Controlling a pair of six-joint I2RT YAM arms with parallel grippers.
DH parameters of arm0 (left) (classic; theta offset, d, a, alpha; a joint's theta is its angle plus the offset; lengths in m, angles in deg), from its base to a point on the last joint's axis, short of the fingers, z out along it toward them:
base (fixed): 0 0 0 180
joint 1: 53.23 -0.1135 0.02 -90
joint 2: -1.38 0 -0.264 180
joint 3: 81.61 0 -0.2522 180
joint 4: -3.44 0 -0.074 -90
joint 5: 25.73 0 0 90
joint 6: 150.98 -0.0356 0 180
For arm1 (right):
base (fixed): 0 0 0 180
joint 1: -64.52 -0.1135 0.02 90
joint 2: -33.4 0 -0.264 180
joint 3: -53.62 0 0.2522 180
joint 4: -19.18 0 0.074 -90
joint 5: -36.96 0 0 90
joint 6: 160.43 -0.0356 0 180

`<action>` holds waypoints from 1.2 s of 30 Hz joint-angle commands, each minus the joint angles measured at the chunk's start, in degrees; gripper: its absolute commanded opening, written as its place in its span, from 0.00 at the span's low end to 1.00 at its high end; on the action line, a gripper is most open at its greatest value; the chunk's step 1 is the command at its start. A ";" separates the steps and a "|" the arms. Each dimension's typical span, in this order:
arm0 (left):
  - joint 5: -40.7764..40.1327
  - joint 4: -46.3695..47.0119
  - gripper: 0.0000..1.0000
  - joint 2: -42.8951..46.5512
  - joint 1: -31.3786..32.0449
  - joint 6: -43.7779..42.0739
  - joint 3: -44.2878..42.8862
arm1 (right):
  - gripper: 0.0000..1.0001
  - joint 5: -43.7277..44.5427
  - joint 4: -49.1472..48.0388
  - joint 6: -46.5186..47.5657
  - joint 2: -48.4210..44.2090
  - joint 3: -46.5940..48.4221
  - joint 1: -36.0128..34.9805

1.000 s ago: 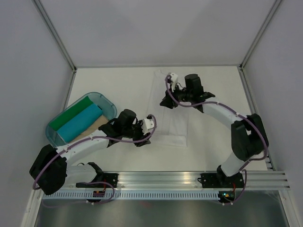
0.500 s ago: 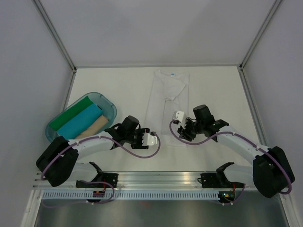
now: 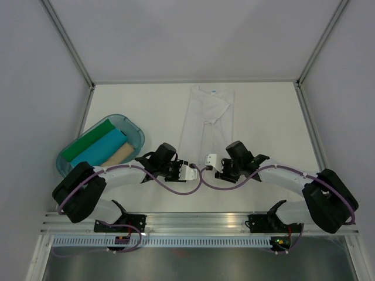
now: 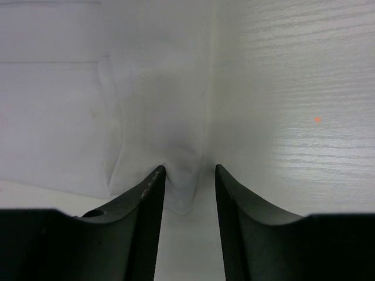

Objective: Roll the t-shirts
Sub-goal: Roll the tshirt

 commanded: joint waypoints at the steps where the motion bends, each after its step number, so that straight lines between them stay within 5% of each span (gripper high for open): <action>1: 1.76 -2.10 0.44 -0.44 0.24 -1.70 -0.19 | 0.49 3.54 -1.44 1.48 3.71 0.47 -1.34; 17: 0.45 -3.86 0.20 -2.90 0.24 -0.20 -1.24 | 0.48 4.35 12.53 5.44 -6.03 4.16 -3.28; 32: -0.69 -5.35 0.09 -2.64 0.24 2.17 -2.12 | 0.48 7.68 -2.93 -1.59 3.11 -0.76 -5.22; 35: -1.22 -5.53 0.02 -2.46 0.15 3.66 -2.30 | 0.39 8.29 -2.76 -1.33 2.59 -1.64 -5.13; 36: -1.05 -6.48 0.02 -2.46 0.15 3.93 -2.56 | 0.24 8.38 -2.76 -1.33 1.71 -2.08 -5.22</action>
